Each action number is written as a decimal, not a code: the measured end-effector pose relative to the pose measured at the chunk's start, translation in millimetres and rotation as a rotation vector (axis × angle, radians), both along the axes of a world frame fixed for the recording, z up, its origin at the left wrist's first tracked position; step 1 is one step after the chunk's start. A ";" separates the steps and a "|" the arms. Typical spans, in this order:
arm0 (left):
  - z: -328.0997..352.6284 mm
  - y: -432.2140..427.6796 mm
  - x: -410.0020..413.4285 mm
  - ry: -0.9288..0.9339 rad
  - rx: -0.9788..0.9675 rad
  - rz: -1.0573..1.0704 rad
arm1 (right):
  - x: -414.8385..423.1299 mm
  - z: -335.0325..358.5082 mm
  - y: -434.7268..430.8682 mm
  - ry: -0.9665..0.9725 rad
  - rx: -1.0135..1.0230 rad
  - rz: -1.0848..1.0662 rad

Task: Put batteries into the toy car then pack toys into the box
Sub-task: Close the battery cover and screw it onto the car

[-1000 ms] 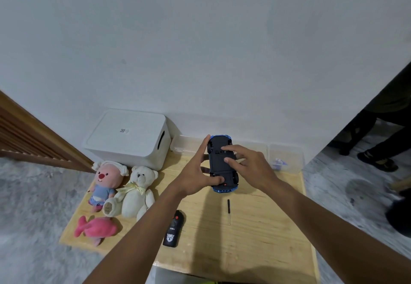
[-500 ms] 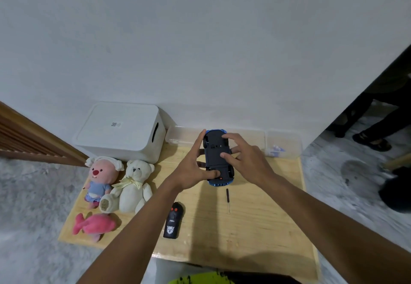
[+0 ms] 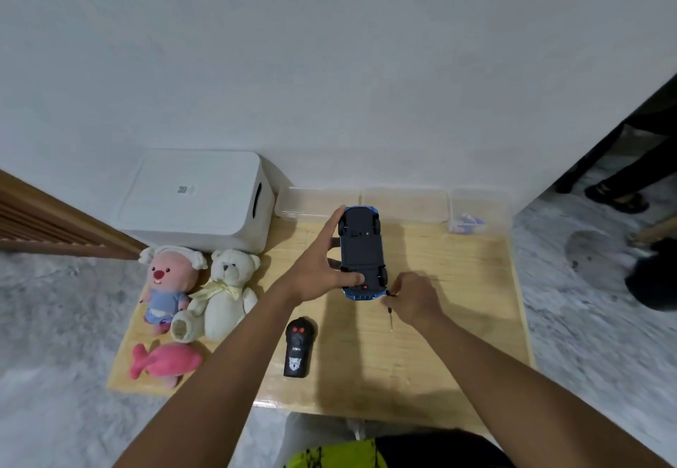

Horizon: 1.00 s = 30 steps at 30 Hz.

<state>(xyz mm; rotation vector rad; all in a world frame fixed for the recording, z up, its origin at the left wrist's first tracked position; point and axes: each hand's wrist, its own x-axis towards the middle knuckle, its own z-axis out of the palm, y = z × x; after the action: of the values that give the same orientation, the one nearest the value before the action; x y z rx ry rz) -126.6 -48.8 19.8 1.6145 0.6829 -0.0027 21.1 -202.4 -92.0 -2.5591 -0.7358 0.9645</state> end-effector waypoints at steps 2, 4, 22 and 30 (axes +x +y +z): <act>-0.5 4.3 -1.8 0.004 -0.007 0.008 | 3.0 -3.9 4.4 0.027 -0.021 0.006; 0.2 7.6 -3.0 0.007 -0.003 0.006 | 8.3 -3.5 6.9 0.045 -0.041 0.024; 40.3 25.4 29.4 -0.090 0.001 -0.008 | 87.5 209.2 42.5 0.166 0.857 -0.020; 65.1 26.9 42.6 -0.108 0.031 -0.025 | 81.0 230.3 47.0 0.057 0.925 0.064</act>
<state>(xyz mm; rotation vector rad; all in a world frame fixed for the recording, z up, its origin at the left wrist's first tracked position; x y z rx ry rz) -84.0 -21.9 84.9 1.6400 0.5822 0.0769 102.2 -155.4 138.3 -1.6985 -0.9606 0.5137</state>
